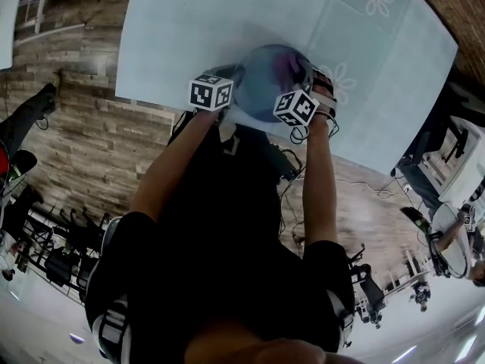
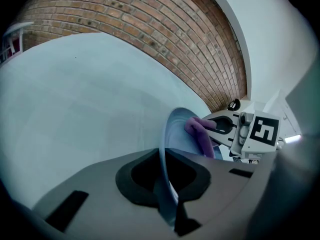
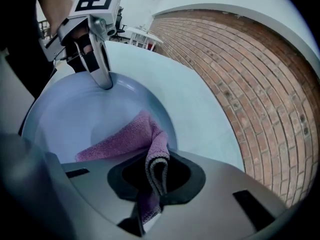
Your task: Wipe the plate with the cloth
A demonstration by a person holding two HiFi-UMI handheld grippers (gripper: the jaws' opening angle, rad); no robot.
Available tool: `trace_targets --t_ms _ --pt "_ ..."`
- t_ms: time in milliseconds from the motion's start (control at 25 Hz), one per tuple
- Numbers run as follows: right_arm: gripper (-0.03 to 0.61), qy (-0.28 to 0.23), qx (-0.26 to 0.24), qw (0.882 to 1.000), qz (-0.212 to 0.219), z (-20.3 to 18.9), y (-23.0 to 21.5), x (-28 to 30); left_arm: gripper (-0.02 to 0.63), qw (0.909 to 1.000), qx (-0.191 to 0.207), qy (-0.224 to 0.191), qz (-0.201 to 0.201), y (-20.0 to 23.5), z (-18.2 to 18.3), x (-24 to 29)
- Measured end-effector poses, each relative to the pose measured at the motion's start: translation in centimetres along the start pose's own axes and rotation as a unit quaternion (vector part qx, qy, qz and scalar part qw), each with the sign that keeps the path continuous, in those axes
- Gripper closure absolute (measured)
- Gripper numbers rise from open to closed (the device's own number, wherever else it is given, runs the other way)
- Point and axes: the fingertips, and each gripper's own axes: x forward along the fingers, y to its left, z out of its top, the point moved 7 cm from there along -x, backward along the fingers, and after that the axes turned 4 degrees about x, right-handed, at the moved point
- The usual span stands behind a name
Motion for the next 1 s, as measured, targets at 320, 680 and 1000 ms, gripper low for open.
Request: trace_targets --t_ms 320,680,1000 --pt "0.516 0.052 0.025 0.998 0.015 -3.4 1.8 -2.4 0.566 1.0000 -0.002 0.002 -0.002 0.0 0.2 0.2" --pt "0.517 0.069 0.123 0.989 0.051 -4.1 6.3 -5.4 0.566 1.0000 -0.002 0.002 -0.002 -0.1 0.0 0.1" --pt "0.517 0.034 0.170 0.977 0.124 -0.7 10.4 -6.1 0.566 1.0000 -0.004 0.003 -0.002 0.0 -0.1 0.1"
